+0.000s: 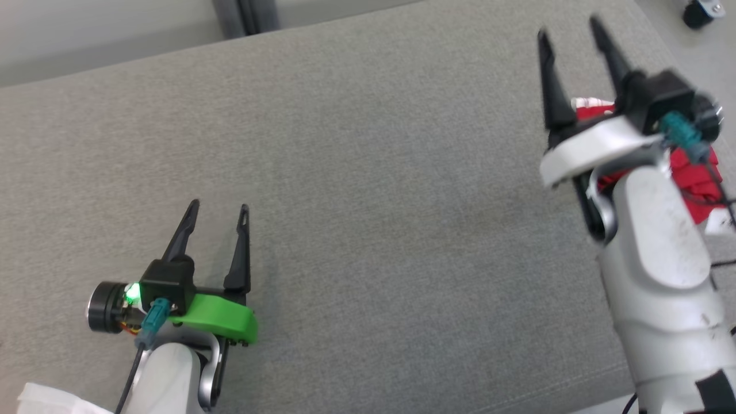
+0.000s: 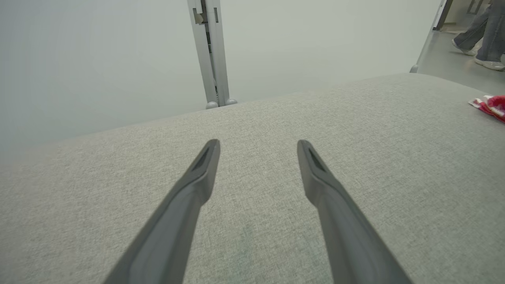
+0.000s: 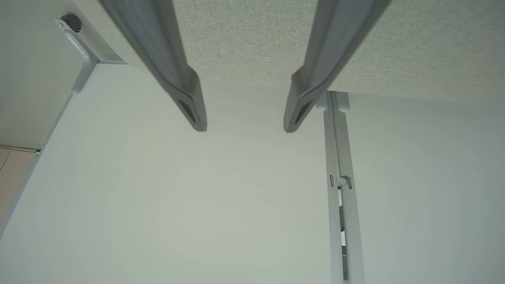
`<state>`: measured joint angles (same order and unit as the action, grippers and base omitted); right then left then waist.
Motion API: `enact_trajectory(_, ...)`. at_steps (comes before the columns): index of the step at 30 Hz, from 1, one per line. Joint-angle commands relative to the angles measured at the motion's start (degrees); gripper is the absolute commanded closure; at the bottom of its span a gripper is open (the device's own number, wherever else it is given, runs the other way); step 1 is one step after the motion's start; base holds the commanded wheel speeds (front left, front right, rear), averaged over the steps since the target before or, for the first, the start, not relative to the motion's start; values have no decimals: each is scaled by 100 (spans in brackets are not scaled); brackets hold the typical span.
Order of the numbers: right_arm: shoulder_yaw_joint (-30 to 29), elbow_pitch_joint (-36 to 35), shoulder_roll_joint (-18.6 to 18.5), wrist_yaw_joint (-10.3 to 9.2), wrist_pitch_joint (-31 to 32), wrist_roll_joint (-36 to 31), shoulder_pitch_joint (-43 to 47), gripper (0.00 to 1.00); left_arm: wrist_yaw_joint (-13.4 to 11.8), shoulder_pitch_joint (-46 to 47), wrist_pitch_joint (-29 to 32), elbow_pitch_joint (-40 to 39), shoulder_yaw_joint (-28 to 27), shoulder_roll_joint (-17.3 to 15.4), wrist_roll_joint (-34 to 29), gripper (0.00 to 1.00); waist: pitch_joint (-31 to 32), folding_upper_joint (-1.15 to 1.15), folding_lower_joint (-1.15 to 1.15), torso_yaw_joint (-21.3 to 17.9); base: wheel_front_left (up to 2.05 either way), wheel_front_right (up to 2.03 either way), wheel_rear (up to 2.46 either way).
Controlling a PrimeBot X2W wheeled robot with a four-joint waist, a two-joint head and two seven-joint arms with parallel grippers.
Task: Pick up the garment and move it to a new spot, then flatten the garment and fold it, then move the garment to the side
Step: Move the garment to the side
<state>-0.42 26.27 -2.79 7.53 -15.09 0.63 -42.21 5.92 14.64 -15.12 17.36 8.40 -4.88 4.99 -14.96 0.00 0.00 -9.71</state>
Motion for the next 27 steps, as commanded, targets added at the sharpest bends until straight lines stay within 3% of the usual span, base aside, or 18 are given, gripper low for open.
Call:
enact_trajectory(1,178,56,-25,-8,-8,176,317,0,-49,-102,-3,65,-89,27,27,0,293,0,0,285,0,0,0)
enact_trajectory(12,631,-110,-23,-8,-9,668,1921,0,-125,-550,-3,330,-388,140,-45,0,731,0,0,682,0,0,0)
enact_trajectory(27,403,-100,-21,-8,-10,849,3244,0,-253,-1492,-3,389,-559,191,335,0,1390,0,0,811,0,0,0)
